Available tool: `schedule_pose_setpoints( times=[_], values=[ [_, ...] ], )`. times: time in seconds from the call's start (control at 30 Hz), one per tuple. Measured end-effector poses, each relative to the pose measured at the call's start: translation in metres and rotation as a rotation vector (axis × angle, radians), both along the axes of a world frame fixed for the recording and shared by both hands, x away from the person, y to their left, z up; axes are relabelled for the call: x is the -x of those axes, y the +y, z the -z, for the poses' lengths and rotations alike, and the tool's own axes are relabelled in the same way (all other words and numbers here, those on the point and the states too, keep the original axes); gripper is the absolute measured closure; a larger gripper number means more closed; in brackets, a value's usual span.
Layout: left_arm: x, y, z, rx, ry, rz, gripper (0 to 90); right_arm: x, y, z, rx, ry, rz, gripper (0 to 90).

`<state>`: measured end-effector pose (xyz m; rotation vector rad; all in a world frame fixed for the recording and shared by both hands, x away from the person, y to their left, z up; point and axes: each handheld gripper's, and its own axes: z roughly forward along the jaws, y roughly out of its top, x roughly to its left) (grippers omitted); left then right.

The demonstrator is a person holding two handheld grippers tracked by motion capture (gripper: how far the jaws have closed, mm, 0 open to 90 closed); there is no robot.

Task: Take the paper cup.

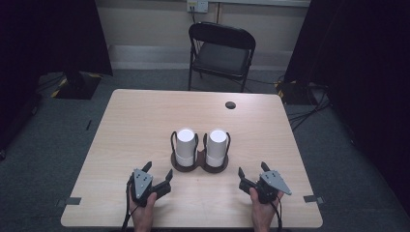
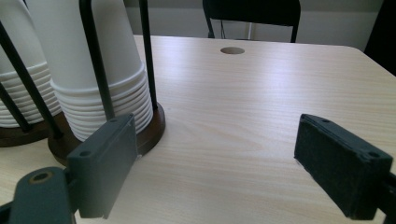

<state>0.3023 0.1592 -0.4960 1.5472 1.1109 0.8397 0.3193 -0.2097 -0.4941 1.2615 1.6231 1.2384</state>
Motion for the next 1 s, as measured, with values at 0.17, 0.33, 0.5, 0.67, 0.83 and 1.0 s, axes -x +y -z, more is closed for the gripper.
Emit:
schedule_pose_setpoints(
  times=[0.17,0.33,0.5,0.67,0.83,1.0],
  values=[
    [-0.0006,-0.0019,-0.0003,-0.018,0.009,-0.013,19.6,-0.0009,-0.0009,-0.0001,-0.011,0.01,0.001,14.9],
    [-0.0004,-0.0011,-0.0002,-0.008,0.008,-0.016,19.6,-0.0002,0.0003,0.0,0.003,0.0,-0.008,15.8],
    [-0.0002,0.0002,-0.0002,0.009,0.017,-0.008,19.5,0.002,0.0006,0.0002,0.003,-0.02,0.002,17.0],
    [-0.0011,0.0002,-0.0011,0.013,0.05,0.027,19.5,0.0021,0.0014,0.0002,0.011,-0.019,0.007,19.1],
    [0.0005,0.0009,-0.0038,0.034,0.05,0.031,21.3,0.0026,0.0008,0.0002,0.001,-0.021,0.005,20.1],
    [0.0022,-0.0035,-0.0067,0.051,0.047,0.053,21.4,0.003,0.0008,0.0002,0.0,-0.02,0.001,21.1]
  ],
)
